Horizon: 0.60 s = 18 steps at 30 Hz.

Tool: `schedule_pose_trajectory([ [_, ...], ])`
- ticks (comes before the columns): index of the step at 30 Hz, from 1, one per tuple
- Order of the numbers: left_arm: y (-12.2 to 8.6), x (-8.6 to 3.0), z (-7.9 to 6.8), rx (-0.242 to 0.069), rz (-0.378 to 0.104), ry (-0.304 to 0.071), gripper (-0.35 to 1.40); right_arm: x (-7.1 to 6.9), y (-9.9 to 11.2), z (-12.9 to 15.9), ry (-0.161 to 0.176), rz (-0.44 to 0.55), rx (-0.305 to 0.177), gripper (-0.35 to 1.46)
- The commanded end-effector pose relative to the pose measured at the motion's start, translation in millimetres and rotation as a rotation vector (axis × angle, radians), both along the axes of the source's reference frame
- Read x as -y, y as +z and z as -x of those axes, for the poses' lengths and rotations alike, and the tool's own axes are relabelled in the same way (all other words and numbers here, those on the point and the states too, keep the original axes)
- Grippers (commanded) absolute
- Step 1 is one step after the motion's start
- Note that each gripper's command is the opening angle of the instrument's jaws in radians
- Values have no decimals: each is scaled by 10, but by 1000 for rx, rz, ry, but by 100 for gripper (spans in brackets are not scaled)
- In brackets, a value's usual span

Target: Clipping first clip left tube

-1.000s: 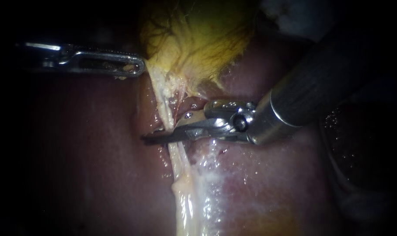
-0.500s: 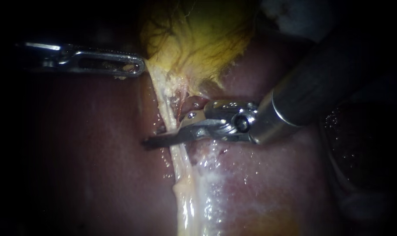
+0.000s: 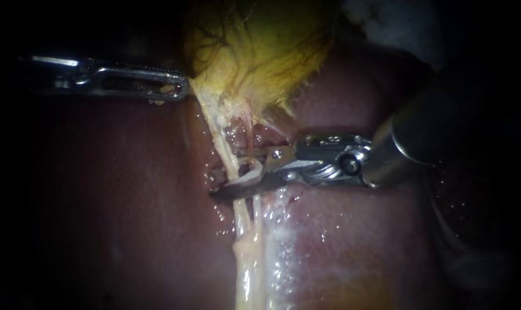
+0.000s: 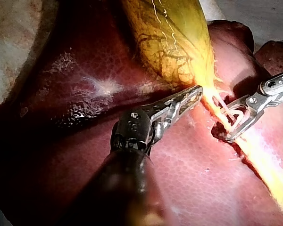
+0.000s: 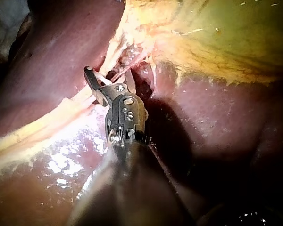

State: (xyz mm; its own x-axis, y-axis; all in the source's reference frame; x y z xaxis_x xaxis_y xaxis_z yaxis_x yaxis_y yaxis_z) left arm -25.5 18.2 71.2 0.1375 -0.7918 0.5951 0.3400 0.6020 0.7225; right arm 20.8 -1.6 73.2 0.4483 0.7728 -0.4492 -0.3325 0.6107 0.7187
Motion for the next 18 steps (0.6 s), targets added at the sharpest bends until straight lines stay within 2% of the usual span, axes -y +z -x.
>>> schedule_pose_trajectory([
  [1,0,0,0,1,0,1,-35,0,0,2,-9,1,-4,60],
  [5,0,0,0,1,0,1,-35,2,-1,10,-30,-11,-17,60],
  [10,0,0,-1,1,0,1,-35,2,-2,20,-79,-29,-49,60],
  [15,0,0,-1,1,0,1,-35,2,-2,29,-138,-50,-117,60],
  [18,0,0,-2,1,0,1,-35,0,-1,34,-160,-45,-145,60],
])
